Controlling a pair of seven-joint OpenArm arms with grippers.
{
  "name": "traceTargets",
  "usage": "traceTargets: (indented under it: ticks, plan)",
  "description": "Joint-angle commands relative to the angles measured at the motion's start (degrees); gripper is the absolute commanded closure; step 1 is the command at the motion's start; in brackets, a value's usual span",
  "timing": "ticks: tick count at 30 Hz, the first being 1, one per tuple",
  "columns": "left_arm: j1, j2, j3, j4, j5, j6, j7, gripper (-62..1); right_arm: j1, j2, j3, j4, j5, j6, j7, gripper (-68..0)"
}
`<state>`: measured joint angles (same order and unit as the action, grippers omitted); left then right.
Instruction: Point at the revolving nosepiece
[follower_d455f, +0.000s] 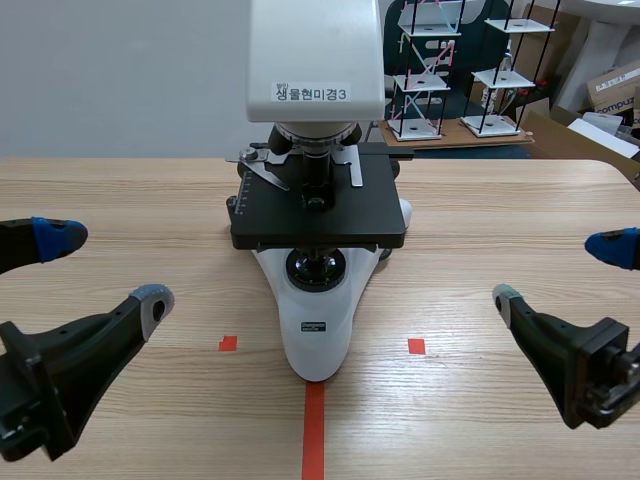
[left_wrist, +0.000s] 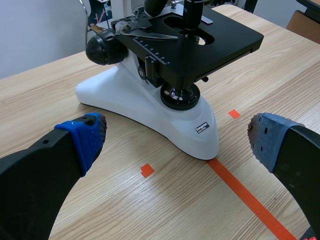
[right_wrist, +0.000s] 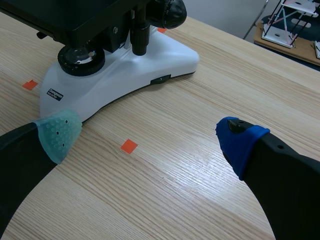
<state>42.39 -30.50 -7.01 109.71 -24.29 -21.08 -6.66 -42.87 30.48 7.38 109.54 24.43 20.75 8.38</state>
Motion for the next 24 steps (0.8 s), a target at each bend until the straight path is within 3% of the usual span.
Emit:
traceTargets:
  ticks: [1,5,10,12,16,17,24]
  plan:
    - [0.4,0.0,-0.1,0.7,-0.3,0.1,-0.8,-59.6,0.3,0.4,-0.3,0.8,0.2,0.0,1.0,-59.0]
    - [0.4,0.0,-0.1,0.7,-0.3,0.1,-0.8,-59.6,0.3,0.4,-0.3,0.8,0.2,0.0,1.2,-58.4]
    - [0.4,0.0,-0.1,0.7,-0.3,0.1,-0.8,-59.6,0.5,0.4,-0.3,0.8,0.2,0.0,3.2,-46.4]
    - [0.4,0.0,-0.1,0.7,-0.3,0.1,-0.8,-59.6,1.1,0.4,-0.3,0.8,0.2,-0.2,3.5,-35.0]
    - [0.4,0.0,-0.1,0.7,-0.3,0.1,-0.8,-59.6,2.9,0.4,-0.3,0.8,0.2,-0.5,3.8,-4.6]
    - [0.4,0.0,-0.1,0.7,-0.3,0.1,-0.8,-59.6,3.5,0.4,-0.3,0.8,0.2,-0.5,3.8,-0.4]
    - [0.4,0.0,-0.1,0.7,-0.3,0.1,-0.8,-59.6,10.3,0.5,-0.3,0.8,-4.1,0.0,3.8,0.0]
